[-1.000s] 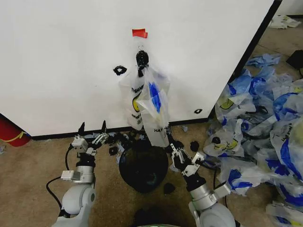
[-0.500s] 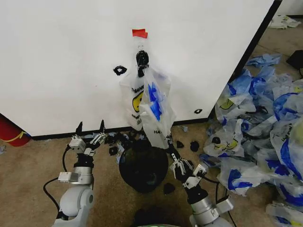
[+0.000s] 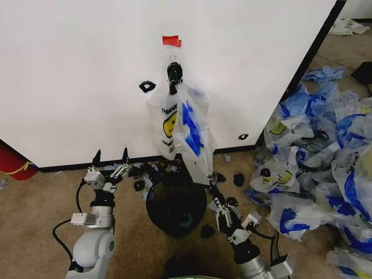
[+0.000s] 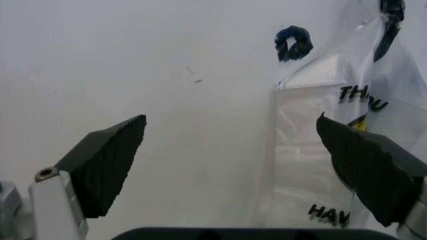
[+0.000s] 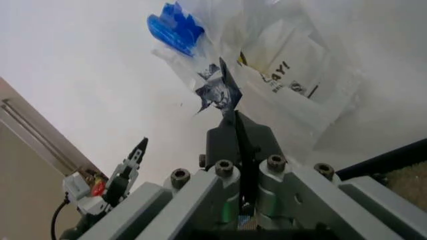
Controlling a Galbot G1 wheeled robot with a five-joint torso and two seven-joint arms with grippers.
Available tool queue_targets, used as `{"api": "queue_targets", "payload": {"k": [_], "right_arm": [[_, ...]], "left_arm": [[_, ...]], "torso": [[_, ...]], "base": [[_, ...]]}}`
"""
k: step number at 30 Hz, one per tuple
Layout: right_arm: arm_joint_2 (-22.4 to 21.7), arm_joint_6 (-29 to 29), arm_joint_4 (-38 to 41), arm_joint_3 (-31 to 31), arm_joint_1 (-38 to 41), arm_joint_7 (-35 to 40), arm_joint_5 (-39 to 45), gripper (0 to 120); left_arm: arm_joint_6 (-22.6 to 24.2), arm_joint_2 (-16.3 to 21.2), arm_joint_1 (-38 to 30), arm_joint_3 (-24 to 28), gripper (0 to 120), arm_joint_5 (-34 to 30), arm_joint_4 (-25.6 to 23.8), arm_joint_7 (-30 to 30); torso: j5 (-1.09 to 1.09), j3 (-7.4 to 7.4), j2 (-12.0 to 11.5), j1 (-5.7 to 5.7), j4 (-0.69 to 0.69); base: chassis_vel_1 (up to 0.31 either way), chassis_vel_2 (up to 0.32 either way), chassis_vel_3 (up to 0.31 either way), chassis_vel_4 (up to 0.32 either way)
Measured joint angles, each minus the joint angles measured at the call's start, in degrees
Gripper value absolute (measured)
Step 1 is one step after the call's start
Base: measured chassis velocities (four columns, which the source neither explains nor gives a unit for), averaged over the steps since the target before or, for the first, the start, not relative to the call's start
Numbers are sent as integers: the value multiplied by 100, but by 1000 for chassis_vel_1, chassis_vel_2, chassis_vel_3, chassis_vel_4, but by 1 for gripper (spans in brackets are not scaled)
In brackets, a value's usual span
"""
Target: Pick up the garbage bag from the wall and place it over the trash bin.
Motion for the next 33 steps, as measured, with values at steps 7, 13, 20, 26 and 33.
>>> {"api": "queue_targets", "payload": {"k": [7,13,20,26,33], "right_arm": [[38,94,-55,113,-202,-137,-173,0],[84,150,-73,163,-403,-226,-300,0],[141,230,-111,224,-615,-310,-391,0],[176,333,-161,303,-801,-420,-443,0],[186,384,-226,323,-766,-465,-456,0]], "left_arm": [[-54,-5,10,1,100,-2,5,2],[-100,-10,28,1,100,-2,20,4],[-121,-4,34,-3,100,-5,21,4],[-131,-22,44,2,100,-4,20,4],[-135,-43,46,15,100,10,20,7]], "torso": [[0,0,0,0,0],[0,0,0,0,0],[0,0,0,0,0],[0,0,0,0,0],[0,1,0,0,-1]], "base": [[0,0,0,0],[0,0,0,0],[0,0,0,0],[0,0,0,0],[0,0,0,0]]}}
